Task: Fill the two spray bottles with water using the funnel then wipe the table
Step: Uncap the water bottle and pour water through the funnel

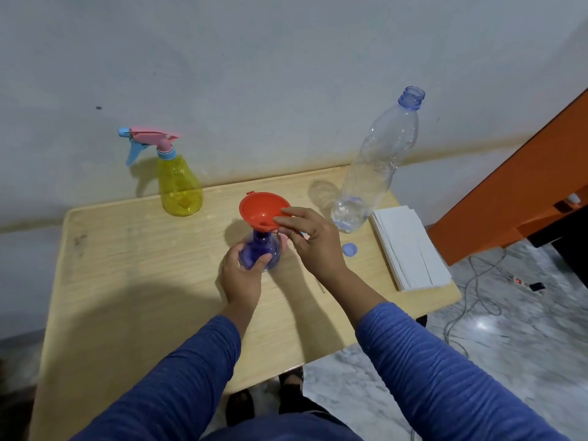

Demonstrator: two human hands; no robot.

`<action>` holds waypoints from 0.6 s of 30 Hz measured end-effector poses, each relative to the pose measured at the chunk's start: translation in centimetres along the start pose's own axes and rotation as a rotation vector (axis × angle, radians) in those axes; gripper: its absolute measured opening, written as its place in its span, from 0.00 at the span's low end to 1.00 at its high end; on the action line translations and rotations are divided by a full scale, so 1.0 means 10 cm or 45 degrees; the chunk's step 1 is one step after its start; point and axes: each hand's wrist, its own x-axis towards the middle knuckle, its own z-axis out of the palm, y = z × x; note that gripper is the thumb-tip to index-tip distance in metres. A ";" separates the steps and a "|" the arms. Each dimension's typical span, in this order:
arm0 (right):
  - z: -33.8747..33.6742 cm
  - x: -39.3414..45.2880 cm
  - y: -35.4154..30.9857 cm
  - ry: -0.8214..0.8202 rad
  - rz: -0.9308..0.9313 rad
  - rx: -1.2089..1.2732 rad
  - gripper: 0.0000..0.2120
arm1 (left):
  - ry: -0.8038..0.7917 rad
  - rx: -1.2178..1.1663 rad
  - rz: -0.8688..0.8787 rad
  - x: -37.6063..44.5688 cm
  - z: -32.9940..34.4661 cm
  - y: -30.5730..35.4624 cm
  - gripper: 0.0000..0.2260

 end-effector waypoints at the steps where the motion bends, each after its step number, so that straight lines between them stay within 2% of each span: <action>1: -0.01 0.02 0.00 0.002 -0.008 0.000 0.09 | 0.000 -0.007 0.002 0.00 0.00 -0.01 0.22; 7: -0.05 0.07 0.01 -0.065 0.008 -0.018 0.09 | 0.001 -0.055 0.007 -0.01 0.00 0.00 0.24; 14: -0.19 0.40 -0.04 0.021 -0.044 0.060 0.08 | -0.017 -0.214 -0.058 0.00 0.03 -0.03 0.25; 18: -0.26 0.66 0.08 0.059 0.102 0.065 0.08 | -0.014 -0.181 -0.026 0.00 0.03 -0.07 0.25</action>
